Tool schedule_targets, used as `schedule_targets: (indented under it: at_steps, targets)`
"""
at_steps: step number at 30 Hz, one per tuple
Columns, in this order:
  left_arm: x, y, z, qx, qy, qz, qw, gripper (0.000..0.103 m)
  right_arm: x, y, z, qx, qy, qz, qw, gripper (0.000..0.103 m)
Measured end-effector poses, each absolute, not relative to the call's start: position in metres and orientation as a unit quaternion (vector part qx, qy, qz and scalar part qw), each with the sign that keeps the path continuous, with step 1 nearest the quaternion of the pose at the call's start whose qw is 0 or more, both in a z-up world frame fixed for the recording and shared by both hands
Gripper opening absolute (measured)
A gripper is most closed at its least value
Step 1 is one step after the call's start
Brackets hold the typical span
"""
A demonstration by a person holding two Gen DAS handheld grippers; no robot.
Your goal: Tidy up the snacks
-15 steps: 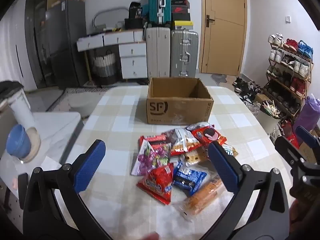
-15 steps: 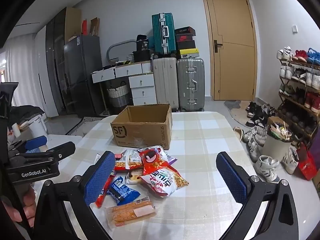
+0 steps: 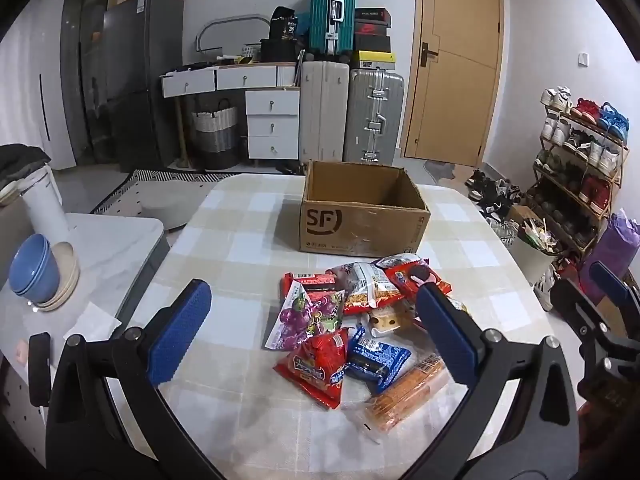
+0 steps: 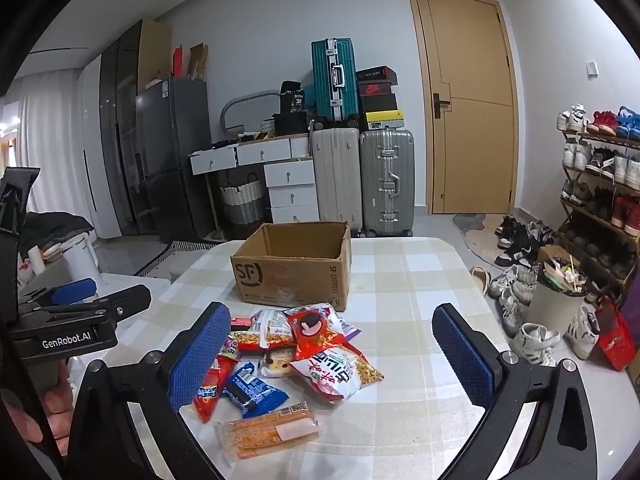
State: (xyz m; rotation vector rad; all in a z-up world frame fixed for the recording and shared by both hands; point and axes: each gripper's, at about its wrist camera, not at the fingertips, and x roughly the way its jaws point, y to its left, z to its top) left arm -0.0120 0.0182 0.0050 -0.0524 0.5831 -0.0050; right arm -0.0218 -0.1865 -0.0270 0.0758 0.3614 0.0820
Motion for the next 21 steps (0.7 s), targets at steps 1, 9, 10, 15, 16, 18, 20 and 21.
schedule_targets:
  at_steps: [1, 9, 10, 15, 16, 18, 20, 21]
  targets:
    - [-0.0115, 0.0184, 0.0045, -0.026, 0.287, -0.004, 0.958, 0.102, -0.022, -0.1869, -0.0267, 0.039, 0.18, 0.042, 0.982, 0.103]
    - [-0.0156, 0.0137, 0.0065, 0.001, 0.279, 0.004, 0.96, 0.102, -0.0233, -0.1886, -0.0241, 0.043, 0.179, 0.045, 0.982, 0.103]
    - [-0.0164, 0.0134, 0.0067, -0.001, 0.28, 0.001, 0.96, 0.102, -0.0232, -0.1885, -0.0242, 0.043, 0.18, 0.044, 0.982, 0.103]
    - [-0.0174, 0.0131, 0.0075, 0.0, 0.28, -0.004, 0.96, 0.102, -0.0246, -0.1883, -0.0243, 0.039, 0.181, 0.044, 0.982, 0.103]
    - [-0.0174, 0.0134, 0.0073, -0.001, 0.281, -0.003, 0.96, 0.102, -0.0246, -0.1881, -0.0243, 0.038, 0.181, 0.04, 0.982, 0.103]
    - [-0.0169, 0.0128, 0.0062, -0.001, 0.281, -0.004, 0.96, 0.102, -0.0242, -0.188, -0.024, 0.036, 0.18, 0.031, 0.983, 0.103]
    - [-0.0169, 0.0132, 0.006, 0.001, 0.281, -0.003, 0.96, 0.102, -0.025, -0.1887, -0.0237, 0.038, 0.177, 0.035, 0.983, 0.103]
    - [-0.0172, 0.0131, 0.0057, 0.002, 0.28, -0.003, 0.96, 0.102, -0.0255, -0.1891, -0.0232, 0.039, 0.175, 0.037, 0.983, 0.103]
